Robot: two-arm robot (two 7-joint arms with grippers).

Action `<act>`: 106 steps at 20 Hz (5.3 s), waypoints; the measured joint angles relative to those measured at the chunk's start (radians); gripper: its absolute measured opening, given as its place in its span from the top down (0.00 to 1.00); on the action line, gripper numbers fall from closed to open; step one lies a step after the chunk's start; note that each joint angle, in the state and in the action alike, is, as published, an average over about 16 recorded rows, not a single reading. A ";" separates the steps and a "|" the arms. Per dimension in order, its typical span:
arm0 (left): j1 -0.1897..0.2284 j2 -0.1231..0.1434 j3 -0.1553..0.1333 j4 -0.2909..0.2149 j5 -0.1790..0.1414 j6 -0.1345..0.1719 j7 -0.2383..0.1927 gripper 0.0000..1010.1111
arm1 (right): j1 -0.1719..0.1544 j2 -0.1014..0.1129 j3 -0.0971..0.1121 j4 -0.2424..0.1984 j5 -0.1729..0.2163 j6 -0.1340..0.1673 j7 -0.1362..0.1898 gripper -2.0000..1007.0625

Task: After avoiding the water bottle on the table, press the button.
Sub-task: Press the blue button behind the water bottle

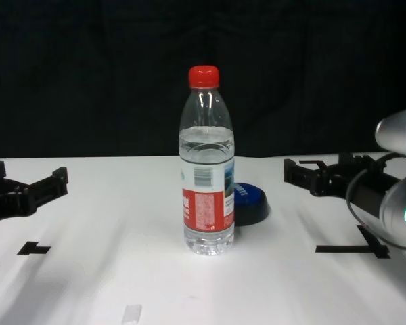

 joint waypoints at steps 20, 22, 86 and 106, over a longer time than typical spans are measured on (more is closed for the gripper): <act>0.000 0.000 0.000 0.000 0.000 0.000 0.000 0.00 | 0.030 -0.002 -0.006 0.025 -0.005 -0.007 -0.002 0.00; 0.000 0.000 0.000 0.000 0.000 0.000 0.000 0.00 | 0.031 -0.002 -0.006 0.024 -0.005 -0.008 -0.002 0.00; 0.000 0.000 0.000 0.000 0.000 0.000 0.000 0.00 | 0.243 -0.028 -0.058 0.313 -0.055 -0.030 0.018 0.00; 0.000 0.000 0.000 0.000 0.000 0.000 0.000 0.00 | 0.337 -0.052 -0.061 0.466 -0.073 -0.081 0.029 0.00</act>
